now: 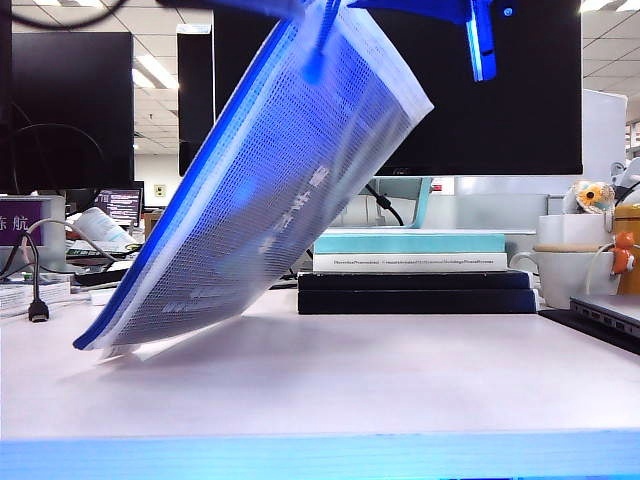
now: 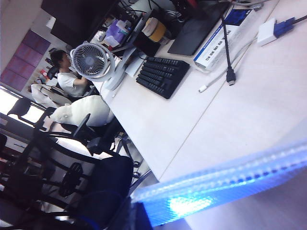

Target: Pick up the transparent plastic file bag with a blue zipper and open its zipper.

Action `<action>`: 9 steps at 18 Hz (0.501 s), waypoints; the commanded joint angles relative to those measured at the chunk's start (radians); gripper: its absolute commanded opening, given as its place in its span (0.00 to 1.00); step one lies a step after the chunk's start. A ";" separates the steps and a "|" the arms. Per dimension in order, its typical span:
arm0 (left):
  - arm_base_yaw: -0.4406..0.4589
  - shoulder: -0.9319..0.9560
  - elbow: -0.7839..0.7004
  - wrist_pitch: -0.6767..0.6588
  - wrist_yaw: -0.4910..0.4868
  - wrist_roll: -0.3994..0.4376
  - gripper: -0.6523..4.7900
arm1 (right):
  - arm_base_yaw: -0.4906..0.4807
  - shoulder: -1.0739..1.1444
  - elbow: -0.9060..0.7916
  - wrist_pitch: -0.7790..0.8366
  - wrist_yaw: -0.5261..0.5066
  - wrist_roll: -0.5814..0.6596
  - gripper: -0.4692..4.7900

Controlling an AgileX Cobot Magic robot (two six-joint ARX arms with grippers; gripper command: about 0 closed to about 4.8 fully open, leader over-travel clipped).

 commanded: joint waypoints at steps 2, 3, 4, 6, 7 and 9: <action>0.006 0.015 0.005 0.010 -0.040 0.015 0.90 | 0.003 -0.013 0.006 0.000 -0.055 0.010 0.08; 0.026 0.016 0.005 0.014 -0.030 0.018 0.90 | 0.003 -0.028 0.005 -0.003 -0.077 0.011 0.08; 0.029 0.016 0.005 0.019 -0.031 0.016 0.90 | 0.003 -0.034 0.005 -0.005 -0.077 0.013 0.08; 0.029 0.017 0.005 0.033 -0.030 0.021 0.74 | 0.003 -0.045 0.005 -0.005 -0.077 0.013 0.08; 0.032 0.018 0.005 0.035 -0.029 0.021 0.67 | 0.003 -0.051 0.005 -0.009 -0.079 0.015 0.08; 0.037 0.022 0.005 0.040 0.004 0.021 0.57 | 0.003 -0.054 0.005 -0.026 -0.080 0.008 0.08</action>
